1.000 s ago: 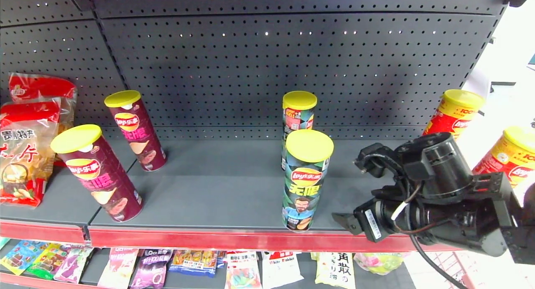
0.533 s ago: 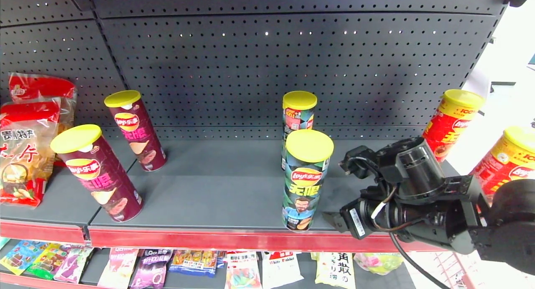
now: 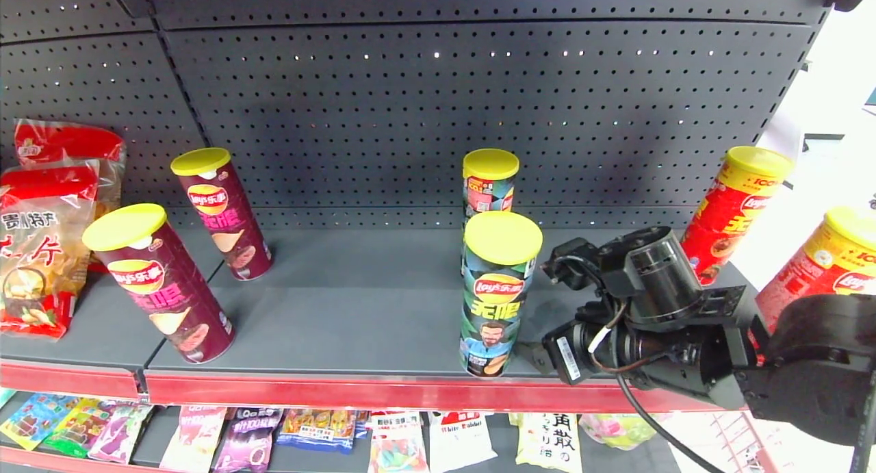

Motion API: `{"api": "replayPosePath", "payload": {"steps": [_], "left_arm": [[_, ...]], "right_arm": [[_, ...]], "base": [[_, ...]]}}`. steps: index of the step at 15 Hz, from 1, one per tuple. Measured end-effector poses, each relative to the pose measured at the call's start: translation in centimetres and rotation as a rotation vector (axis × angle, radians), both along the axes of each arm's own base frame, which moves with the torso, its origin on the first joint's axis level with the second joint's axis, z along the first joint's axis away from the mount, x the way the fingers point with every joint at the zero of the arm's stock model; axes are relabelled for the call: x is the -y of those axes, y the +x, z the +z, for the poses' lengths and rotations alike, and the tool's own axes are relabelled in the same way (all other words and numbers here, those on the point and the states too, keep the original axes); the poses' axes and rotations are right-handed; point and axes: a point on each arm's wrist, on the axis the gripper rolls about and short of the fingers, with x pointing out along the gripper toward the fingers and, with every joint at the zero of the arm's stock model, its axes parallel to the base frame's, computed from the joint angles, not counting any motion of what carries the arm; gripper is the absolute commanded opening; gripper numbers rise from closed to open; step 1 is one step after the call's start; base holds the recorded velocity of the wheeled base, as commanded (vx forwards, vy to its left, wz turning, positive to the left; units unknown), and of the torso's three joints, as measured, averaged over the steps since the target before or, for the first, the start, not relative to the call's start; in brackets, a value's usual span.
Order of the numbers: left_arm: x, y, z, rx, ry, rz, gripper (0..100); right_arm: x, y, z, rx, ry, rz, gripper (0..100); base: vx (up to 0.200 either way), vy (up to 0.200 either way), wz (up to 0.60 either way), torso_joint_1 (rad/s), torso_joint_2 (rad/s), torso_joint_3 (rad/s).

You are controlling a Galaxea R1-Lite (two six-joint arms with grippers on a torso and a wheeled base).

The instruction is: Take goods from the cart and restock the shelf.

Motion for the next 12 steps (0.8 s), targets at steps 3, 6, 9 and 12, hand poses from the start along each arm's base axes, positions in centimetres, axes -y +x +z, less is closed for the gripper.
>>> {"api": "replayPosePath", "payload": {"steps": [3, 6, 9, 12], "left_arm": [[0.0, 0.0, 0.0, 0.000, 0.000, 0.000, 100], [0.0, 0.0, 0.0, 0.000, 0.000, 0.000, 100], [0.0, 0.0, 0.0, 0.000, 0.000, 0.000, 100], [0.0, 0.0, 0.0, 0.000, 0.000, 0.000, 100]], "right_arm": [[-0.4, 0.1, 0.1, 0.004, 0.002, 0.009, 100], [-0.9, 0.2, 0.1, 0.008, 0.004, 0.022, 100], [-1.3, 0.2, 0.2, 0.011, 0.008, 0.030, 100], [-1.3, 0.2, 0.2, 0.011, 0.007, 0.032, 100]], "base": [[0.000, 0.000, 0.00, 0.000, 0.00, 0.000], [0.000, 0.000, 0.00, 0.000, 0.00, 0.000], [0.000, 0.000, 0.00, 0.000, 0.00, 0.000], [0.000, 0.000, 0.00, 0.000, 0.00, 0.000]]}}
